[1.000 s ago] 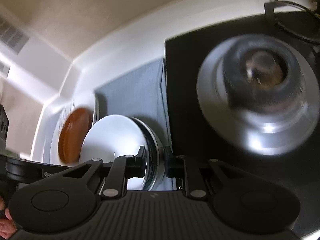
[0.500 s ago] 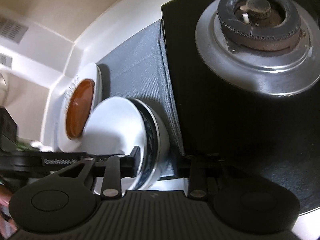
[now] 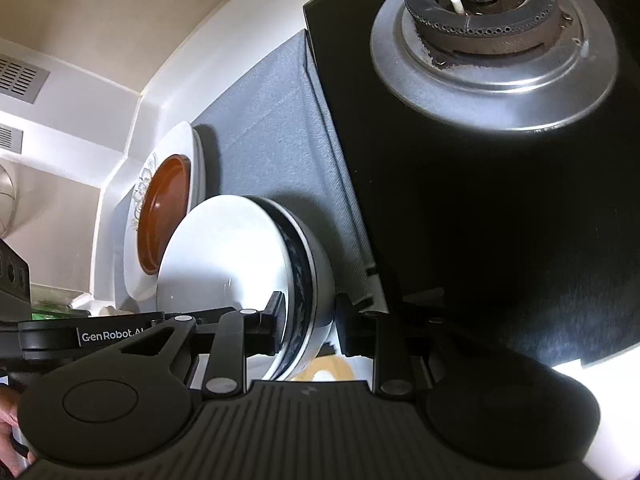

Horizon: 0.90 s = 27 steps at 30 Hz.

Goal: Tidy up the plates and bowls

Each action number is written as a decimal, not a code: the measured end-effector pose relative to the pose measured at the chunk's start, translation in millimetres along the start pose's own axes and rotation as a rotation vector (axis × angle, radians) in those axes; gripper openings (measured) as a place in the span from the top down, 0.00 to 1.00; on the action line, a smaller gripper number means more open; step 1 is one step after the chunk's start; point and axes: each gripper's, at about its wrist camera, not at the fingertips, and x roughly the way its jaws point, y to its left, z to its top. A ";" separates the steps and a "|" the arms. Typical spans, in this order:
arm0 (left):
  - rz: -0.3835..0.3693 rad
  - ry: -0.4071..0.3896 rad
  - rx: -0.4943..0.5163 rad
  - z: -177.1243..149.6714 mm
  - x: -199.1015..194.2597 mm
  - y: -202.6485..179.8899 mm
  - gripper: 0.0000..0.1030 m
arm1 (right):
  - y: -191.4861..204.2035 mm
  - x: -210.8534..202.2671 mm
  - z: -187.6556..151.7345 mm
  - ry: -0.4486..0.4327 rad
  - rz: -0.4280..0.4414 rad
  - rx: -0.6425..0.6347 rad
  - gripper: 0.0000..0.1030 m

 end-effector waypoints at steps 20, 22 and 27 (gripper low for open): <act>0.016 -0.108 -0.235 -33.2 -136.9 151.3 0.77 | 197.4 38.7 -30.1 0.049 0.075 -0.173 0.72; 0.027 -0.111 -0.282 -38.2 -149.8 175.7 0.77 | 222.1 54.6 -34.5 0.077 0.096 -0.210 0.72; 0.055 -0.113 -0.363 -48.7 -167.4 232.8 0.77 | 282.5 91.9 -53.8 0.128 0.100 -0.318 0.72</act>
